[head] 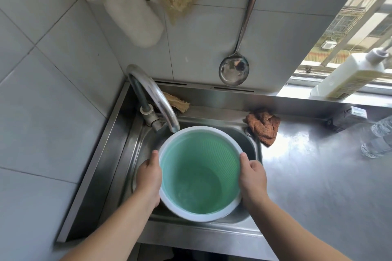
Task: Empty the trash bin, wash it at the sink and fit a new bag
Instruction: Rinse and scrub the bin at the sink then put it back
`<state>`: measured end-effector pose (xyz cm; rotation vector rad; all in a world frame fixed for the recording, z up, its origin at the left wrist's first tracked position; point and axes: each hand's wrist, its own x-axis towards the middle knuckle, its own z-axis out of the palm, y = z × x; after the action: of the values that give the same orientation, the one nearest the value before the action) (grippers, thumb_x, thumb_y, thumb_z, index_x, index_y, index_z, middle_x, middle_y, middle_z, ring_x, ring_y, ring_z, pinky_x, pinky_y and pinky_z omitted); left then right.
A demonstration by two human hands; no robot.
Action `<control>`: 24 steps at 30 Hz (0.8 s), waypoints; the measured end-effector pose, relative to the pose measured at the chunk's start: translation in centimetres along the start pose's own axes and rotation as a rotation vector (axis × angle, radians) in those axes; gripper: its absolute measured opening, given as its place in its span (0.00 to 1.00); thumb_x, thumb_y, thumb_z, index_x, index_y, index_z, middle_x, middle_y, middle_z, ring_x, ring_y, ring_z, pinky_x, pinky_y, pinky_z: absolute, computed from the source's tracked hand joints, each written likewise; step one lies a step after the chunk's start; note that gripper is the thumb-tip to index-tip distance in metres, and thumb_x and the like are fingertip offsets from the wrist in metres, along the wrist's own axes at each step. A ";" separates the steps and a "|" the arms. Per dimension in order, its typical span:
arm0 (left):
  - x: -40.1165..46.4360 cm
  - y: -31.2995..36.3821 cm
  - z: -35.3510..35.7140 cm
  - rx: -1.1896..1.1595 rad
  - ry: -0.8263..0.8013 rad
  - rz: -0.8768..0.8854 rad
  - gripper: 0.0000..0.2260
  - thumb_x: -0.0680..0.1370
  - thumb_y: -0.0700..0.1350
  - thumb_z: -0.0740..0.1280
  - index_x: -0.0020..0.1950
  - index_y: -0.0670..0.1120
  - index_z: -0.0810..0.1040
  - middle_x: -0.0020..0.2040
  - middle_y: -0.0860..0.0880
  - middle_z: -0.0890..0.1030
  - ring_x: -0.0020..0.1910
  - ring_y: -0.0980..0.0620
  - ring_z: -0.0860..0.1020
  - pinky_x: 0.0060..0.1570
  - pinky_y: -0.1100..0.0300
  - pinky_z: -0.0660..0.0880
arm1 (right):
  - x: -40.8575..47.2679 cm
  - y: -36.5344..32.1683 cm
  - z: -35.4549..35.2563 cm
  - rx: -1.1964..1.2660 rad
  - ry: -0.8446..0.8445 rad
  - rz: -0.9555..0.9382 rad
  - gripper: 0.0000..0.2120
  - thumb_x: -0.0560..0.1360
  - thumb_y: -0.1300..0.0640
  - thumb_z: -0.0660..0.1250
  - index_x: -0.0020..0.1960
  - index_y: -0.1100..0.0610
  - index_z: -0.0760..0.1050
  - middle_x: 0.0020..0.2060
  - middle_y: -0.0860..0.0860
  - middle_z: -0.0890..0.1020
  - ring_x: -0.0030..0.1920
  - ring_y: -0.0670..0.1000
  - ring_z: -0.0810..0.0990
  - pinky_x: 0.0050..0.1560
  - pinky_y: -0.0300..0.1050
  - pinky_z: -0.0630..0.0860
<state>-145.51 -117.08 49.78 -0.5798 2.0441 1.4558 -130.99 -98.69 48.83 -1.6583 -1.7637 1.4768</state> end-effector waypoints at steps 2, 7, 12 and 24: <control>-0.5 0.7 1.0 -0.026 -0.027 -0.007 0.20 0.80 0.62 0.59 0.55 0.48 0.81 0.50 0.46 0.85 0.48 0.42 0.83 0.52 0.45 0.81 | 0.8 -0.8 -0.9 0.001 0.025 -0.035 0.23 0.78 0.40 0.60 0.31 0.53 0.59 0.28 0.51 0.66 0.30 0.52 0.66 0.34 0.48 0.64; -0.8 2.7 0.9 -0.093 -0.005 0.064 0.19 0.80 0.62 0.59 0.56 0.50 0.80 0.54 0.46 0.84 0.51 0.43 0.82 0.54 0.45 0.80 | 1.1 -3.3 -0.4 0.119 0.021 -0.105 0.22 0.77 0.40 0.61 0.32 0.53 0.62 0.29 0.49 0.69 0.31 0.50 0.68 0.35 0.48 0.67; -0.6 2.7 -0.6 -0.121 0.027 0.087 0.23 0.78 0.63 0.60 0.60 0.47 0.80 0.56 0.44 0.84 0.54 0.40 0.81 0.59 0.39 0.77 | 0.1 -3.0 0.6 0.114 -0.029 -0.065 0.21 0.77 0.38 0.60 0.35 0.54 0.65 0.32 0.50 0.72 0.33 0.50 0.70 0.37 0.48 0.69; -0.7 4.2 1.2 -0.036 -0.020 0.020 0.25 0.78 0.65 0.58 0.64 0.50 0.77 0.58 0.45 0.82 0.54 0.40 0.80 0.57 0.44 0.78 | 0.5 -5.4 -0.8 0.095 0.070 -0.128 0.21 0.78 0.42 0.62 0.32 0.53 0.62 0.29 0.47 0.68 0.30 0.48 0.66 0.33 0.47 0.64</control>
<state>-147.40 -114.57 52.97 -0.5590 2.0176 1.5072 -133.46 -96.77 53.32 -1.5024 -1.7022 1.4058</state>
